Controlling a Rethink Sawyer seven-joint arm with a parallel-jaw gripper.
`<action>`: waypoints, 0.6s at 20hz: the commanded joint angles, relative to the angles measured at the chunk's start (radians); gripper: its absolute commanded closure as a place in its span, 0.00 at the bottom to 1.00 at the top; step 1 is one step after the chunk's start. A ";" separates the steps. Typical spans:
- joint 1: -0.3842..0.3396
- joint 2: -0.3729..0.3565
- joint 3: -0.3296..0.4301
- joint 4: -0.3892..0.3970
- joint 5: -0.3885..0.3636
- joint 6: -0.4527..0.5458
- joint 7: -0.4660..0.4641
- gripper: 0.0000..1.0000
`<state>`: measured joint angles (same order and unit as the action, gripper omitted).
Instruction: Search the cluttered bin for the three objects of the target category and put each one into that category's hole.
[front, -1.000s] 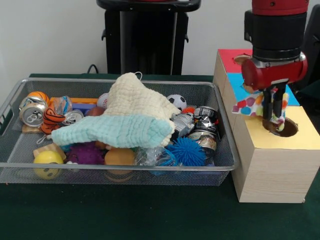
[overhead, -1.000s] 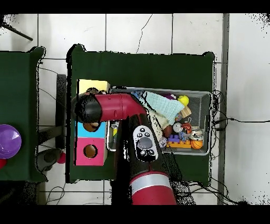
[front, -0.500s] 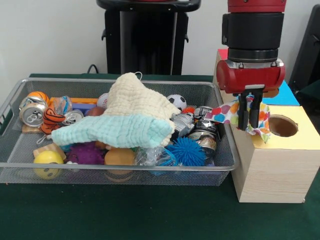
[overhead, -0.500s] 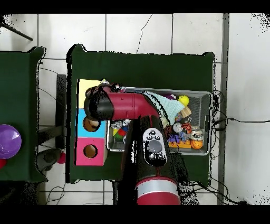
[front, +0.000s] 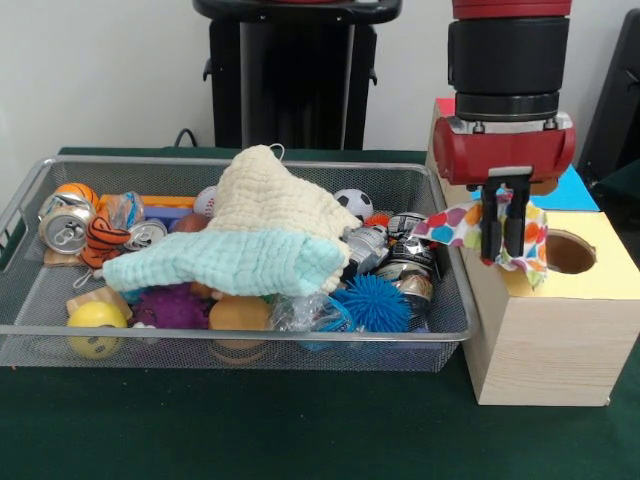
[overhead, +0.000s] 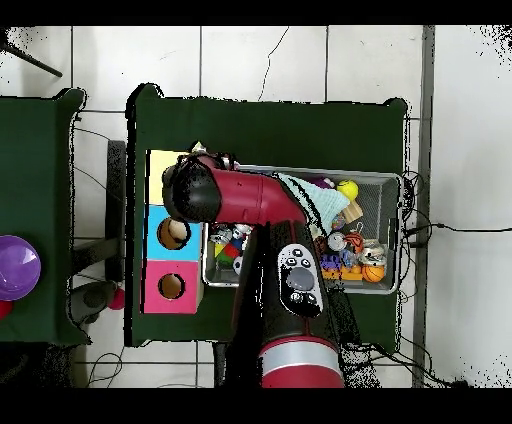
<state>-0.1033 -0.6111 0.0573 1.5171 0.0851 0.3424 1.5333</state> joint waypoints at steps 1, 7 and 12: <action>-0.003 0.059 0.006 0.077 0.086 0.038 0.301 1.00; 0.018 0.079 -0.011 0.072 0.138 0.027 0.298 1.00; 0.064 0.118 -0.041 0.046 0.180 0.008 0.323 1.00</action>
<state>-0.0672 -0.5685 0.0273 1.5172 0.2052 0.3422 1.5333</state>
